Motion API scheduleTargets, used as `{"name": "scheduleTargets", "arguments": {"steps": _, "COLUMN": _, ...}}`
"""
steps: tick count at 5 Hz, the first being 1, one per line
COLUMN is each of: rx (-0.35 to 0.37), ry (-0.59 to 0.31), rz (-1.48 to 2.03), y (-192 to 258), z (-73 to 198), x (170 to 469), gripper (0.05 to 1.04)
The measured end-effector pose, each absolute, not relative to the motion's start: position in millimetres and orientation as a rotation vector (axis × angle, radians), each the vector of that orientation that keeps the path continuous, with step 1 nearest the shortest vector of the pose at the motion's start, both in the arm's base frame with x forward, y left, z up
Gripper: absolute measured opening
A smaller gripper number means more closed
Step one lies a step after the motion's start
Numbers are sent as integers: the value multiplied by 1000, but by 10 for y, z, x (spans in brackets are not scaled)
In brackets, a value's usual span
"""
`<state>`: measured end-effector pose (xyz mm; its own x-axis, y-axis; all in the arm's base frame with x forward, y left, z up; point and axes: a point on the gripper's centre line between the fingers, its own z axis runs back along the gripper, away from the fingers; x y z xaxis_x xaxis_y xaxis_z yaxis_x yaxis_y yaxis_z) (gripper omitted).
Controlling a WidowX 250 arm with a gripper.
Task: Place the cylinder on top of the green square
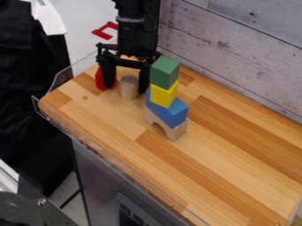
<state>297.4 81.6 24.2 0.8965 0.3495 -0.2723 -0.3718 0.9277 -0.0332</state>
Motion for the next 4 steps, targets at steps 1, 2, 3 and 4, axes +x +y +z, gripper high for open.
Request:
{"name": "scheduleTargets", "arguments": {"steps": 1, "rx": -90, "ry": 277, "rz": 379, "y": 819, "z": 179, "x": 3007, "gripper": 944}}
{"name": "scheduleTargets", "arguments": {"steps": 2, "rx": -84, "ry": 275, "rz": 390, "y": 822, "z": 170, "x": 3034, "gripper": 686}}
{"name": "scheduleTargets", "arguments": {"steps": 3, "rx": -80, "ry": 280, "rz": 393, "y": 818, "z": 159, "x": 3058, "gripper": 526}}
{"name": "scheduleTargets", "arguments": {"steps": 4, "rx": -77, "ry": 292, "rz": 390, "y": 816, "z": 158, "x": 3042, "gripper": 526}}
